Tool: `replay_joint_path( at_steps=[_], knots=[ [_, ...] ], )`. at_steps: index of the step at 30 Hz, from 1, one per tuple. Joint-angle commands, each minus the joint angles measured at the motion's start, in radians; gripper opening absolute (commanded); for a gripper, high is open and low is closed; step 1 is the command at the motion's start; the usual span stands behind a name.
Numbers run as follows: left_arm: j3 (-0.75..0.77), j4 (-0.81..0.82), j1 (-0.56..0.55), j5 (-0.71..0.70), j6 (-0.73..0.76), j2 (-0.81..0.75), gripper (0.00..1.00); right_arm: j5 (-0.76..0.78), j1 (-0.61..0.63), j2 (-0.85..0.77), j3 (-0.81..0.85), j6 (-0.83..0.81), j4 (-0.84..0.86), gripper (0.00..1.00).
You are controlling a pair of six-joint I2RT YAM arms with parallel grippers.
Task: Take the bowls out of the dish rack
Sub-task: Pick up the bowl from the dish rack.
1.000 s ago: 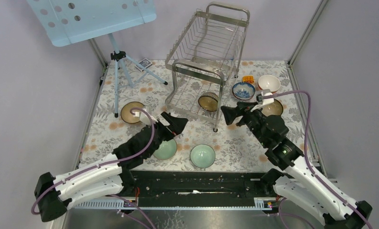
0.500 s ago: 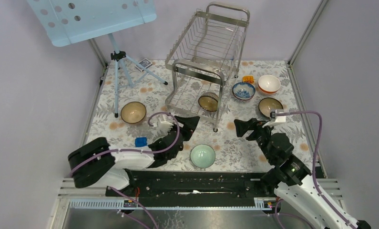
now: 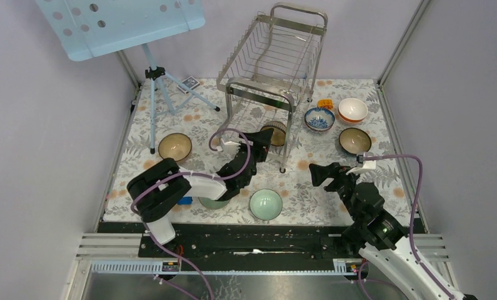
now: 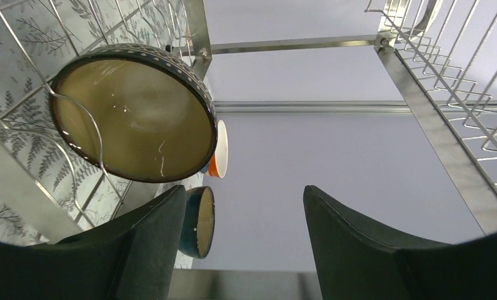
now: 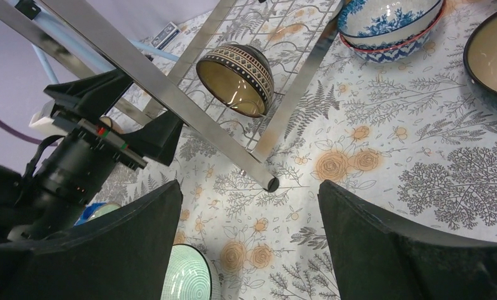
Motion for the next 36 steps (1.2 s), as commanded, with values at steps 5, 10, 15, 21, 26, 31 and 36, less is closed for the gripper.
replay_joint_path(
  at_steps=[5, 10, 15, 21, 26, 31, 36],
  knots=[
    [0.149, 0.044, 0.049, 0.049, -0.033, 0.115, 0.7, 0.016, 0.007, -0.065, -0.007, 0.015, -0.013, 0.87],
    [0.209, 0.027, 0.06, 0.059, -0.028, 0.176, 0.63, 0.02, 0.007, -0.093, -0.026, 0.003, -0.008, 0.87],
    [0.237, -0.006, 0.071, 0.057, -0.034, 0.209, 0.59, 0.021, 0.006, -0.095, -0.026, 0.001, -0.009, 0.87],
    [0.266, 0.022, 0.089, 0.062, -0.026, 0.255, 0.48, 0.018, 0.008, -0.1, -0.029, 0.001, -0.009, 0.87],
    [0.289, 0.032, 0.097, 0.077, -0.014, 0.278, 0.36, 0.019, 0.006, -0.108, -0.038, 0.0, -0.002, 0.87],
    [0.303, 0.037, 0.107, 0.084, -0.01, 0.3, 0.33, 0.017, 0.007, -0.104, -0.039, 0.001, -0.001, 0.87],
    [0.306, 0.065, 0.113, 0.107, 0.003, 0.309, 0.23, 0.012, 0.008, -0.105, -0.046, -0.001, 0.0, 0.87]
  ],
)
